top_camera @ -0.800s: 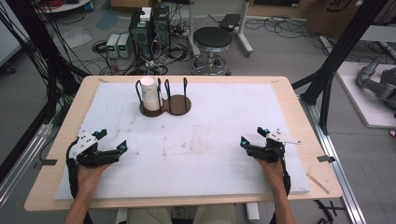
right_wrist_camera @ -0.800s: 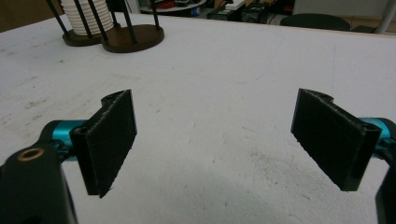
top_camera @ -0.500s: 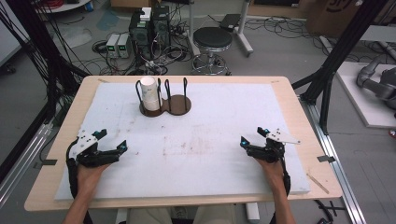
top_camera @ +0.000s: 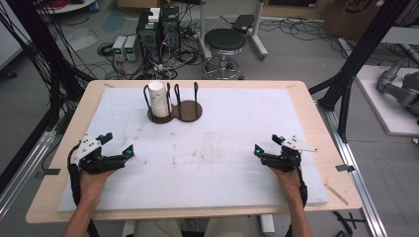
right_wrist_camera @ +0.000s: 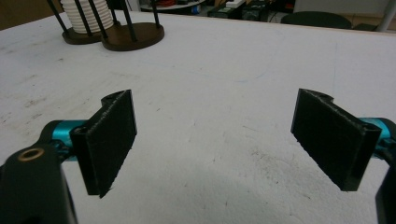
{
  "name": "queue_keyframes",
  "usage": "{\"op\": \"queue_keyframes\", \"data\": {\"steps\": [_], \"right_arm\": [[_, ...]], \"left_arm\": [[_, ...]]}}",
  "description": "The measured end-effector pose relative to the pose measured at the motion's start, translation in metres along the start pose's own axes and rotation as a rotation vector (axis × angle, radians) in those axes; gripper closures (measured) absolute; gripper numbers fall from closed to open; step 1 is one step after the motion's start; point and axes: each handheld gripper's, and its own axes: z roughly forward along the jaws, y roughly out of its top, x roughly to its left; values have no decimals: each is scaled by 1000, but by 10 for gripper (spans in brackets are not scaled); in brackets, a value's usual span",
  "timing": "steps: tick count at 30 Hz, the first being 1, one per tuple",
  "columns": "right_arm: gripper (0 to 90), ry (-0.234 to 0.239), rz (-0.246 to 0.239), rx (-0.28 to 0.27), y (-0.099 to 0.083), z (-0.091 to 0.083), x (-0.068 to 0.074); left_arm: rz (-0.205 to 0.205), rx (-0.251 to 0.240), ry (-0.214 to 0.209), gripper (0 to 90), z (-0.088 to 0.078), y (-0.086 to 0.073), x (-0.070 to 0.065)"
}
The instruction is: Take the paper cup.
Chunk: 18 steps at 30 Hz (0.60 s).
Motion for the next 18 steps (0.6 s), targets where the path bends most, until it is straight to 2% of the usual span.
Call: {"op": "queue_keyframes", "data": {"steps": [2,3,4,5,6,7,8,9,10,15,18], "right_arm": [[145,-1,0,-1,0,0,0],[145,-1,0,-1,0,0,0],[145,1,0,2,0,1,-1],[145,1,0,2,0,1,-1],[145,2,5,8,0,1,-1],[145,2,5,8,0,1,-1],[145,3,8,10,1,1,-1],[145,3,8,10,1,1,-1],[145,4,5,13,1,1,-1],[145,3,6,14,1,2,-1],[145,2,4,14,1,2,-1]], "left_arm": [[1,-7,-7,66,2,11,4],[1,-7,-7,66,2,11,4],[0,-14,-15,66,3,20,6],[0,-14,-15,66,3,20,6],[7,-20,-21,66,6,29,8],[7,-20,-21,66,6,29,8],[13,-19,-36,66,9,38,11],[13,-19,-36,66,9,38,11],[19,-12,-50,66,12,46,15],[27,-7,-73,66,21,67,24],[24,7,-102,66,29,77,28]]}}
